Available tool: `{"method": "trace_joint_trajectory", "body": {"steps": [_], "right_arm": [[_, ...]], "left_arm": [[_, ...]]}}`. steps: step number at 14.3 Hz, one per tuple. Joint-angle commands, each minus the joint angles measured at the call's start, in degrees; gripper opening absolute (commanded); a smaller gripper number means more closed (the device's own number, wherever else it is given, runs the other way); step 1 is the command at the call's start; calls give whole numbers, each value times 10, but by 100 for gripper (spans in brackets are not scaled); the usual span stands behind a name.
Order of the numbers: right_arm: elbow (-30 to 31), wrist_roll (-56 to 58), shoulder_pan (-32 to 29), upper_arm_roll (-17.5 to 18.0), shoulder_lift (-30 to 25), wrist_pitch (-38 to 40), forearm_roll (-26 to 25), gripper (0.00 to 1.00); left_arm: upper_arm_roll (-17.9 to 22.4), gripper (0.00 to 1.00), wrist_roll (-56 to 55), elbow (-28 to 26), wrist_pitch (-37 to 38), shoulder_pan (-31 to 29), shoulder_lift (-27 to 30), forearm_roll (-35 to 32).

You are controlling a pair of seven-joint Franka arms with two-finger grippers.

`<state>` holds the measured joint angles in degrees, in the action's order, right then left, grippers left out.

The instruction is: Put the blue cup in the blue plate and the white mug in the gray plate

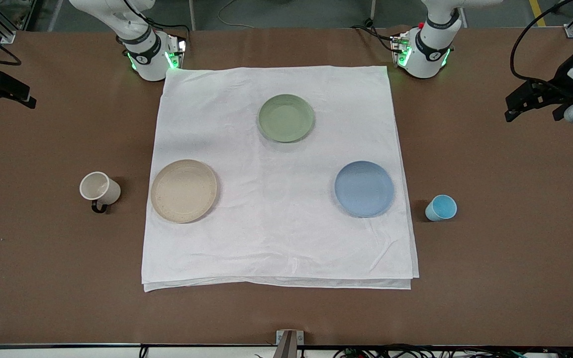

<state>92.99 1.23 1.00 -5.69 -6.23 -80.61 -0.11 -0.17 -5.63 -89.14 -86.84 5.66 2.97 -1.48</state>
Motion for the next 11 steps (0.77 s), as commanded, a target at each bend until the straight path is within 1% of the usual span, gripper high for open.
{"method": "trace_joint_trajectory", "body": {"steps": [1,4,5,6,8,10,11], "right_arm": [[18,-5,-10,10,-15,-10,-2,100],[11,-1,-9,10,-12,-4,-2,100],[3,1,-9,9,-4,-6,-8,100],[-1,-2,-12,9,30,-12,-8,100],[-26,1,-17,5,115,-82,0,100],[-33,17,-17,5,154,-129,-7,100],[-22,16,-17,5,175,-159,-3,100]], "left_arm": [[1,100,5,5,0,2,2,-12],[3,100,9,6,-1,1,-9,-12],[3,100,11,6,-6,1,-23,-12],[5,100,11,3,-29,-2,-36,-10],[4,100,11,-21,-71,-16,-59,-9],[4,100,10,-57,-111,-19,-76,-9],[4,100,4,-83,-138,-21,-77,-10]]}}
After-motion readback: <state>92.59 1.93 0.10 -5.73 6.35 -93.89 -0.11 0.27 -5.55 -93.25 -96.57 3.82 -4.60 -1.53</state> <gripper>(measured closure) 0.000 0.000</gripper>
